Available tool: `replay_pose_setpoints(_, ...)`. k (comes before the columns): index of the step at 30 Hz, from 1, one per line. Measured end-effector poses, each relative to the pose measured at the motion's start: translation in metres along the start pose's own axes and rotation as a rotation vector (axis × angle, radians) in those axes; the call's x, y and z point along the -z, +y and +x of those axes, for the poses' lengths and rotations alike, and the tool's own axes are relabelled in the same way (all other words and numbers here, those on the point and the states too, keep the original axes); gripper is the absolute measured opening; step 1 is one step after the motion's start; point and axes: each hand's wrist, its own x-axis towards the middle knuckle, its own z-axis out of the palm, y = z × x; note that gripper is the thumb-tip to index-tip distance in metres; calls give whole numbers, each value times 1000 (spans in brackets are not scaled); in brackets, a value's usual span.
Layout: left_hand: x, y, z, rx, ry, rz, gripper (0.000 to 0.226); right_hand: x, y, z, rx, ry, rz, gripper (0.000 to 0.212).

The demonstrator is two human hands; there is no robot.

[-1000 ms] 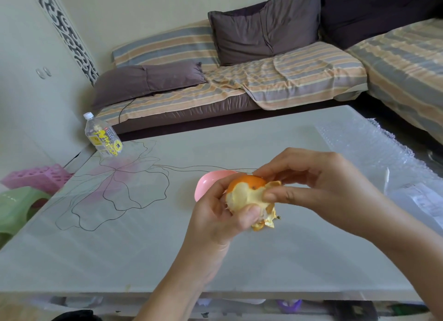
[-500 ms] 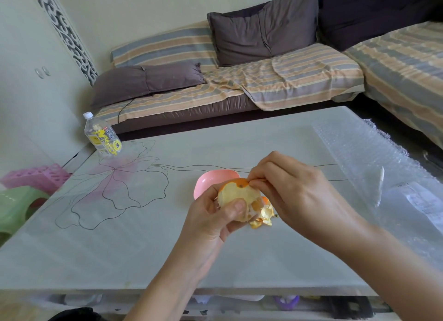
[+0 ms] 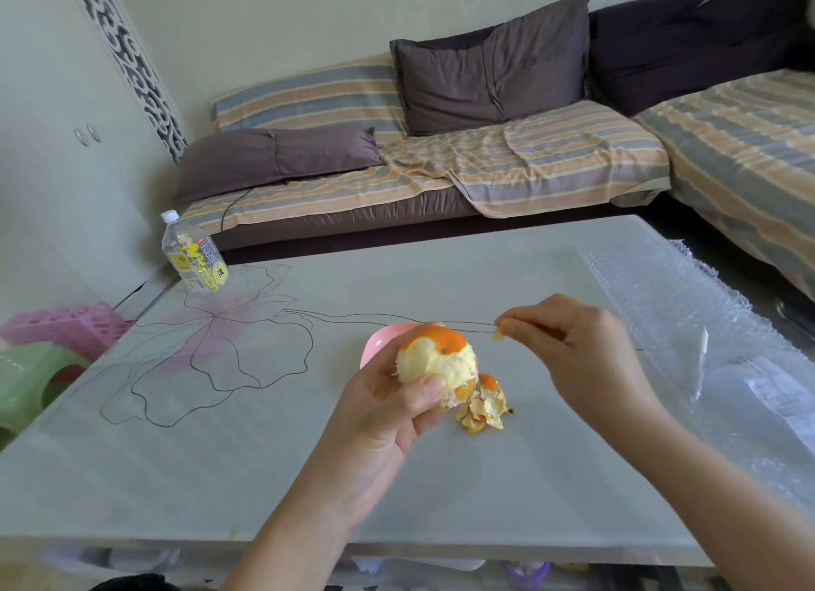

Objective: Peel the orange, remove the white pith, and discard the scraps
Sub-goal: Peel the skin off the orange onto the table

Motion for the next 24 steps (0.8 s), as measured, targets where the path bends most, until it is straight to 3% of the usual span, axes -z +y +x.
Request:
replay_pose_setpoints(6,7,-7,-3,29,16,56,72,-26,22,1,0,-136,-312,15)
replay_pose_setpoints(13,26,-9,-7,37,154,371,49,-37,38,1,-139,-287,-441,39)
replay_pose_setpoints(20,28,-13,-7,31,151,606,49,-31,-5,-14,5,-483,111,44)
replay_pose_setpoints(24,21,-17,-7,-14,183,842,57,-29,-10,-21,116,-491,71,36)
